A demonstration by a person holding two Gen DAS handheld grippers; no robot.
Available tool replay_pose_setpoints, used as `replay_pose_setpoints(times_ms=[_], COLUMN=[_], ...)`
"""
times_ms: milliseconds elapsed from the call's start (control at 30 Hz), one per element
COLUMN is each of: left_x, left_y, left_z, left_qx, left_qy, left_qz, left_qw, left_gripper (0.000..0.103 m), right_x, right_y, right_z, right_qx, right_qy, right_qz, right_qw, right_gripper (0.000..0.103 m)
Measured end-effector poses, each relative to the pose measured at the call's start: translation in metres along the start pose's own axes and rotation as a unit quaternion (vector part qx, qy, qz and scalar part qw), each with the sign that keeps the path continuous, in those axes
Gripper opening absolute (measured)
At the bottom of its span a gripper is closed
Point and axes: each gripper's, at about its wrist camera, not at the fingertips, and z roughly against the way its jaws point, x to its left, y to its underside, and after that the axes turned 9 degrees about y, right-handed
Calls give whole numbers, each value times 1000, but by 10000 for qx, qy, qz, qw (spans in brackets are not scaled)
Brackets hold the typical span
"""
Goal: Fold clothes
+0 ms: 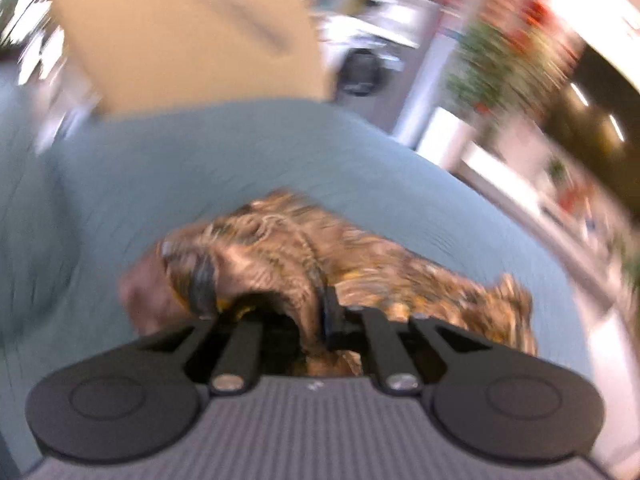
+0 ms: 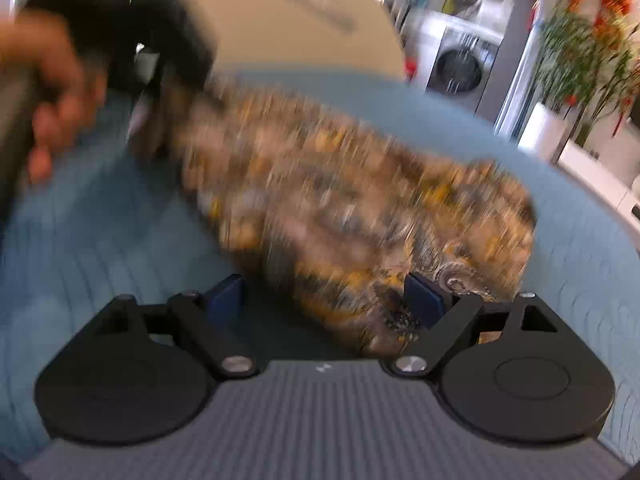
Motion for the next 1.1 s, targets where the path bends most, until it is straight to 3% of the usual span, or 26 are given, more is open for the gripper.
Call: replay_pose_setpoints(times_ms=[33,67,133,167,200,267,300,400,567,667,833,900,1000,1067,1100], left_x=[-23,-52,-106,-121,-141,-191,-201,-210,-203,-190,-161,-156,-142,-131,-126], left_y=[-3,-4,2,7,14,44,53,61,58,46,39,33,27,24,22], left_z=[-1,-3,-11,-15,-20,-36,-37,-38,-41,-41,-41,-47,-38,-26,-25], left_qx=[14,72,398,582,847,1798,1892,1985,2143,2288,2666,2708,2788,2827,2823], left_qy=[98,281,678,783,945,1423,1468,1470,1452,1484,1569,1580,1653,1826,1909], left_qz=[-669,-1474,-2856,-3271,-3752,-4737,-4880,-4831,-4418,-4192,-4269,-4200,-3925,-3712,-3495], left_qw=[9977,9886,9551,9399,9182,8503,8394,8400,8589,8660,8497,8517,8607,8654,8728], left_gripper=[9,9,10,10,10,10,4,7,14,20,26,31,49,69,77], right_x=[-2,-3,-1,1,3,7,8,9,13,20,24,21,3,-33,-43], right_y=[0,-1,0,1,2,3,4,10,12,12,10,10,15,13,12], right_z=[0,1,4,5,7,11,12,14,16,17,28,37,61,83,87], right_qx=[49,78,56,34,1,-71,-92,-98,-69,-100,194,299,162,-277,-398], right_qy=[-48,-66,-38,-11,27,105,126,192,88,110,-187,-539,-1159,-1619,-1661], right_qz=[-72,-80,-36,-14,20,106,134,-127,-123,0,314,558,770,150,-69], right_qw=[10000,9999,10000,10000,10000,9999,9998,9997,9999,9999,9991,9965,9901,9863,9853], right_gripper=[89,89,89,89,89,89,87,88,86,88,89,89,89,89,90])
